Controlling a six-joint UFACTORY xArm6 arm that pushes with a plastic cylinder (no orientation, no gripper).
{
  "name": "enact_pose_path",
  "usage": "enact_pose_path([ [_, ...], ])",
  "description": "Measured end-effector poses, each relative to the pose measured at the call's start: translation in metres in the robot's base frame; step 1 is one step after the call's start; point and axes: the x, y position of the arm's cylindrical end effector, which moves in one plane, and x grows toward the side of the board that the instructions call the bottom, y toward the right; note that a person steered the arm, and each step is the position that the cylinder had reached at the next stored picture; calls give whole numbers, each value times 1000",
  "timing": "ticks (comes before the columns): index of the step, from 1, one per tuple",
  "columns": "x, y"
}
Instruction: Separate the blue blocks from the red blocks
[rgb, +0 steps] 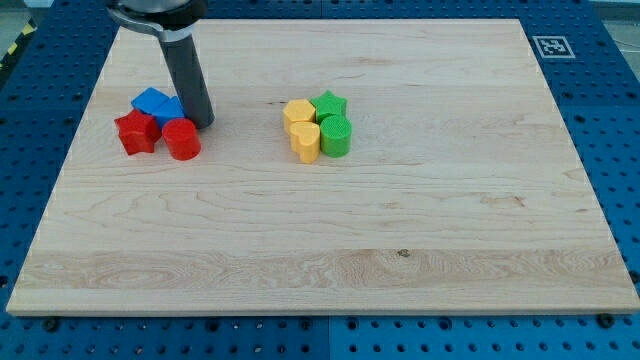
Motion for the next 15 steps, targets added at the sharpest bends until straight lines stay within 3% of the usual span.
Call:
enact_pose_path([
  [2, -59, -7],
  [4, -74, -123],
  [5, -59, -149],
  [7, -9, -92],
  [10, -5, 4],
  [13, 0, 21],
  [15, 32, 48],
])
